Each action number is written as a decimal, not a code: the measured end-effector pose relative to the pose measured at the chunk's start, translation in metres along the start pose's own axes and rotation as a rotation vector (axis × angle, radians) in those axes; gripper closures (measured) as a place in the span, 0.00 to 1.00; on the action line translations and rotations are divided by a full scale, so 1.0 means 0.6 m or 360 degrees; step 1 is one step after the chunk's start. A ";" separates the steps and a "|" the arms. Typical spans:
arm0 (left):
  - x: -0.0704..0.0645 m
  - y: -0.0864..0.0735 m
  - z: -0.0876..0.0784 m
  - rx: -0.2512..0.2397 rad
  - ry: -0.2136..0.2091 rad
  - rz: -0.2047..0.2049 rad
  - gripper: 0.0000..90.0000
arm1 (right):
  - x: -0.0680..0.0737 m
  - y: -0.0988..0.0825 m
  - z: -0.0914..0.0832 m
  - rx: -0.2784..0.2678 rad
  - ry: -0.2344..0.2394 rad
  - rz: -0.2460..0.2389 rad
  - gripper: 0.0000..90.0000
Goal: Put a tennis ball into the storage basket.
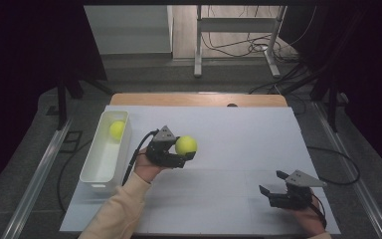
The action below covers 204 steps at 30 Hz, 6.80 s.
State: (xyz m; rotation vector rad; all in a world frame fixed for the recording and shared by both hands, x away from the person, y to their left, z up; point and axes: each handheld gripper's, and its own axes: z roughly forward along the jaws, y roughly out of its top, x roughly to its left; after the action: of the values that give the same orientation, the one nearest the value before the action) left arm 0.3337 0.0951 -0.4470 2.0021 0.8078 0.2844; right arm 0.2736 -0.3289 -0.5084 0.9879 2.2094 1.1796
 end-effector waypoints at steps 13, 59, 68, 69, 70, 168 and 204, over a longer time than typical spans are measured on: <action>0.010 -0.005 -0.017 -0.0020 0.0034 -0.0020 0.29 | 0.000 0.000 0.000 0.0001 -0.0001 -0.0003 0.17; 0.012 -0.011 -0.020 -0.0006 0.0056 -0.0013 0.29 | 0.000 0.001 0.000 -0.0001 -0.0002 -0.0008 0.17; 0.012 -0.012 -0.018 -0.0002 0.0058 -0.0013 0.29 | 0.000 0.001 0.000 -0.0003 0.0001 -0.0009 0.17; 0.012 -0.012 -0.018 -0.0003 0.0058 -0.0012 0.29 | 0.000 0.001 0.000 -0.0003 0.0001 -0.0008 0.17; 0.012 -0.012 -0.018 -0.0003 0.0058 -0.0012 0.29 | 0.000 0.001 0.000 -0.0003 0.0001 -0.0008 0.17; 0.081 -0.067 -0.172 -0.0147 0.0397 -0.0256 0.29 | 0.002 0.002 0.002 -0.0004 0.0001 -0.0008 0.17; 0.130 -0.124 -0.252 -0.0142 0.0672 -0.0432 0.29 | 0.001 0.002 0.003 0.0004 -0.0002 -0.0009 0.17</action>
State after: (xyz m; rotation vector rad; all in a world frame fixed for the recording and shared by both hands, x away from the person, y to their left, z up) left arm 0.2866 0.2744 -0.4360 1.7446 1.2942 0.5841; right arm 0.2747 -0.3269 -0.5087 0.9827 2.2120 1.1739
